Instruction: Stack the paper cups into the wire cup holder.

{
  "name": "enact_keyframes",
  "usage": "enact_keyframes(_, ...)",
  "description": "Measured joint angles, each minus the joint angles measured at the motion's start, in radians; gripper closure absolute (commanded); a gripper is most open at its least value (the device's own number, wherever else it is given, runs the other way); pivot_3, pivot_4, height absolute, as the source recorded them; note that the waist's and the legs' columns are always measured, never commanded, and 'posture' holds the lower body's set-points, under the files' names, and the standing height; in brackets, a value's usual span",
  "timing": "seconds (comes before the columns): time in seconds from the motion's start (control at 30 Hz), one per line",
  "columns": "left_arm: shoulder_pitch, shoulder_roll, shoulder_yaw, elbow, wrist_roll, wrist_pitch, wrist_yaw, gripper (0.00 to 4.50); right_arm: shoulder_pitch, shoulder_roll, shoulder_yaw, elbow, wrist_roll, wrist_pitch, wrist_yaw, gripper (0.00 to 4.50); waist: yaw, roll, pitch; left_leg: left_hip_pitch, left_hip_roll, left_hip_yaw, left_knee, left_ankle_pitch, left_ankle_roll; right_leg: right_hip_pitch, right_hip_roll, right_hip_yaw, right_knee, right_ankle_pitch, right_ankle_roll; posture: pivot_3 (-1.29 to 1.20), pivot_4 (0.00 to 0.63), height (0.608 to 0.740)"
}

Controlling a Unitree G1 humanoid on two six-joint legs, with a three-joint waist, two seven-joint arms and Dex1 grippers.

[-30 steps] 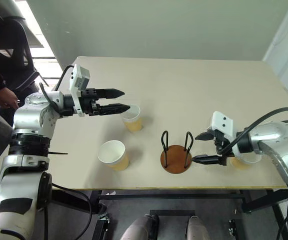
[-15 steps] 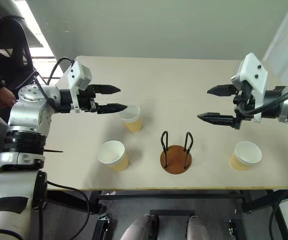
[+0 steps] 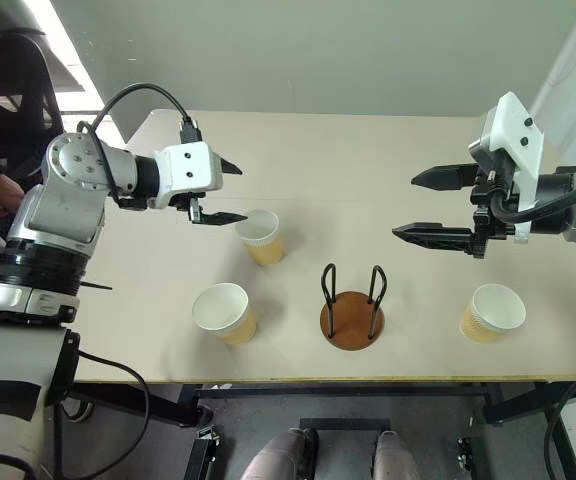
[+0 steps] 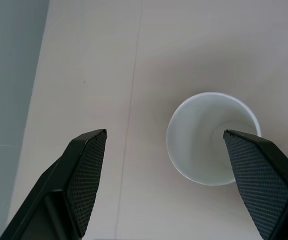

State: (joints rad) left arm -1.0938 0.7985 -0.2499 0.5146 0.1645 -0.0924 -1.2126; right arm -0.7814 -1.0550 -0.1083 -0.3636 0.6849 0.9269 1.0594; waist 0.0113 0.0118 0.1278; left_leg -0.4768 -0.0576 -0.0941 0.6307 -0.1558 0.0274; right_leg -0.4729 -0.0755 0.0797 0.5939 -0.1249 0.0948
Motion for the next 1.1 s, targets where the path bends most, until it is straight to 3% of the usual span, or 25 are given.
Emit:
enact_keyframes(0.23, -0.002, 0.036, -0.046, 0.04, 0.111, -0.057, 0.021, 0.48, -0.015, -0.034, 0.0, 0.018, 0.008, 0.009, 0.014, 0.49, -0.001, 0.0, 0.0, 0.0, 0.0, 0.0, 0.0, 0.0, 0.0, 0.0, 0.0, 0.0, 0.001, 0.0, 0.0, 0.0, 0.15, 0.74)
enact_keyframes(0.77, 0.065, 0.02, -0.045, -0.031, 0.059, -0.01, -0.086, 0.48, 0.023, -0.066, 0.001, 0.039, 0.007, -0.013, 0.05, 0.49, -0.001, 0.0, 0.0, -0.002, 0.0, 0.0, 0.005, 0.0, 0.001, -0.002, 0.0, -0.001, 0.005, 0.0, 0.0, 0.0, 0.15, 0.74)
enact_keyframes(1.1, 0.065, -0.007, -0.08, 0.036, 0.106, -0.045, -0.062, 0.48, 0.031, -0.066, 0.001, 0.039, -0.002, -0.028, 0.044, 0.49, -0.001, 0.0, 0.0, -0.001, 0.0, 0.0, 0.011, 0.0, 0.0, -0.002, 0.0, 0.0, 0.014, 0.0, -0.001, 0.0, 0.15, 0.74)
